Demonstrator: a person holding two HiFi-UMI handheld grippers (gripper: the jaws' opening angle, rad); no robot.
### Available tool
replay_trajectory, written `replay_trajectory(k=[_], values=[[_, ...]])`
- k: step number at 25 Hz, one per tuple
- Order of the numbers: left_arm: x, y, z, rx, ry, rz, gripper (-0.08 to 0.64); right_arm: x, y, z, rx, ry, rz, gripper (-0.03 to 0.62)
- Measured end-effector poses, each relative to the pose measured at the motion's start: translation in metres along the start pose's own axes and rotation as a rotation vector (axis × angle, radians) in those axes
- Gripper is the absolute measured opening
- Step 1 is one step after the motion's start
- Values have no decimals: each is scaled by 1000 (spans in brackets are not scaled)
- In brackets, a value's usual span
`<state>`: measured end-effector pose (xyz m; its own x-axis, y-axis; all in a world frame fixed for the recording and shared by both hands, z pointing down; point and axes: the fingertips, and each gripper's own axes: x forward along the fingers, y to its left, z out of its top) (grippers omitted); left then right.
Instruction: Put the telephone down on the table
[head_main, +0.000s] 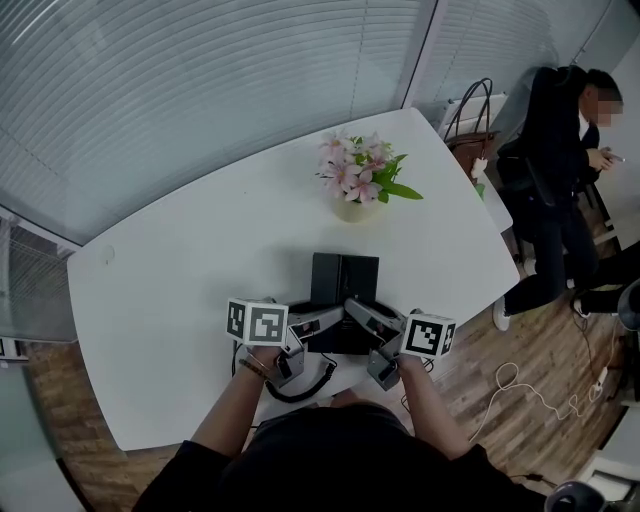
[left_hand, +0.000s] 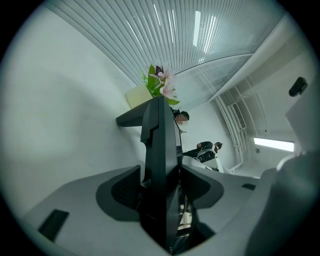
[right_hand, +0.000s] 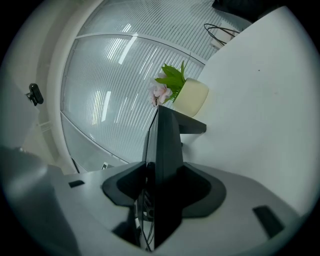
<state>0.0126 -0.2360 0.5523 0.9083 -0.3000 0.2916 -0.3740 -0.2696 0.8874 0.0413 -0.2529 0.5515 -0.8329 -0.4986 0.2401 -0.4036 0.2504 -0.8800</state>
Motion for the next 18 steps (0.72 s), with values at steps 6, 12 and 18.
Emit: replay_trajectory(k=[6,12,18], values=[[-1,4,-8,1,22,40,264,-5,-5,-5,-35,22,-35,206],[-3,6,-8,10,35,60,268,-4,-3,-4,-58,24,-56,213],[-4,9,-9,32,44,93,272,-3,-3,-4,-89,39,-85,219]])
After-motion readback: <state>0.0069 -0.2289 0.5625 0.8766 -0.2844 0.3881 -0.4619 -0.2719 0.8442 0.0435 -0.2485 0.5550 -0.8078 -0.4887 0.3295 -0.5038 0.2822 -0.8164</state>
